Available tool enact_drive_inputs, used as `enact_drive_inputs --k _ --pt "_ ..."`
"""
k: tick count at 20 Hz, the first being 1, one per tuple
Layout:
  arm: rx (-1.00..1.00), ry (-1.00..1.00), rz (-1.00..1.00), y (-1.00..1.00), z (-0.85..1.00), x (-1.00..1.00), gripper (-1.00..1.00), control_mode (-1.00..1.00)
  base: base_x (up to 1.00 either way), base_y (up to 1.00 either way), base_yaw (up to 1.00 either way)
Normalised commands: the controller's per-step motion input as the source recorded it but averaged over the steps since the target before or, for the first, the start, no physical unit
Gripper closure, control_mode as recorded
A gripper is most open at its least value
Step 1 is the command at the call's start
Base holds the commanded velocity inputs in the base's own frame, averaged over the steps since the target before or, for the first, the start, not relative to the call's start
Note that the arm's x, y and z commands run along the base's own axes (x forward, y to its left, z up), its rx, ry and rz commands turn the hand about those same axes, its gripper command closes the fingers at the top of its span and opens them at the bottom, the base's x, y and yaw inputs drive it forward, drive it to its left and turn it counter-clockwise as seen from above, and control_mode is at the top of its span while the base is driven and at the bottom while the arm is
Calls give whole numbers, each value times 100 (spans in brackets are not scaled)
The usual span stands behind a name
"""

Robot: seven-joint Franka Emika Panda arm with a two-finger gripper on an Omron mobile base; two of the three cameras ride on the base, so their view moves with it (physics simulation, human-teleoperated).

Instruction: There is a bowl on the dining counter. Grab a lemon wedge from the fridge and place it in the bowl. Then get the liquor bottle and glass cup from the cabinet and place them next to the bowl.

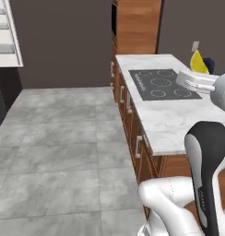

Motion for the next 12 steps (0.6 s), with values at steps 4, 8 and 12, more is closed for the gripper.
enact_drive_inputs --k 4,8,12 --pt "0 0 0 0 0 0 100 100 -57 -95 -10" --pt "0 0 0 0 0 0 100 100 -35 -100 -5" --pt "0 0 0 0 0 0 100 100 -27 -100 -1"
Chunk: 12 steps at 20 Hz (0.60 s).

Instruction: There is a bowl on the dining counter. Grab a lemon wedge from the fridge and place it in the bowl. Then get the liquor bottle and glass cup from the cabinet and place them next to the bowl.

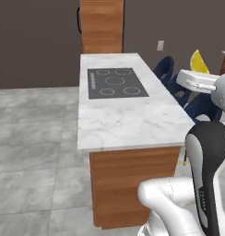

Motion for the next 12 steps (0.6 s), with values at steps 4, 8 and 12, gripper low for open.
enact_drive_inputs --k 4,8,12 --pt "0 0 0 0 0 0 100 100 -22 -100 0" --pt "0 0 0 0 0 0 100 100 -13 -100 0" --pt "0 0 0 0 0 0 100 100 -11 -100 0"
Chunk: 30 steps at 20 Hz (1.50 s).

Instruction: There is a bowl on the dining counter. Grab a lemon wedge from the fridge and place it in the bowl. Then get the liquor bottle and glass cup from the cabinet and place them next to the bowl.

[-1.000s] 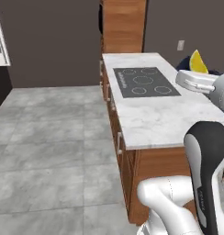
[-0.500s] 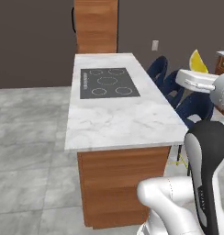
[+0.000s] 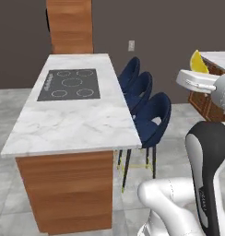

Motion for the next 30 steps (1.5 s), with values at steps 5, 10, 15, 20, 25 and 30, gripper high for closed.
enact_drive_inputs --k 5,10,15,20,25,30 --pt "0 0 0 0 0 0 100 100 -10 -100 0" --pt "0 0 0 0 0 0 100 100 -8 -100 0" --pt "0 0 0 0 0 0 100 100 -8 -100 0" --pt "0 0 0 0 0 0 100 100 -11 -100 0" --pt "0 0 0 0 0 0 100 100 -19 -100 0" --pt "0 0 0 0 0 0 100 100 -21 -100 0"
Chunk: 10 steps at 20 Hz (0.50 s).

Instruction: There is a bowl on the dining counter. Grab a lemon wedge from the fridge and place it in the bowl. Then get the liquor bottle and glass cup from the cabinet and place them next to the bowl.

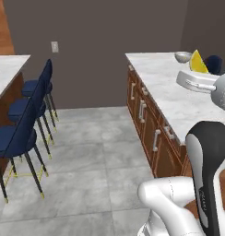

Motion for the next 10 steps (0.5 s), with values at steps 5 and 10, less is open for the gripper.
enact_drive_inputs --k 5,10 --pt "0 0 0 0 0 0 100 100 -21 -100 0" --pt "0 0 0 0 0 0 100 100 -22 -100 0"
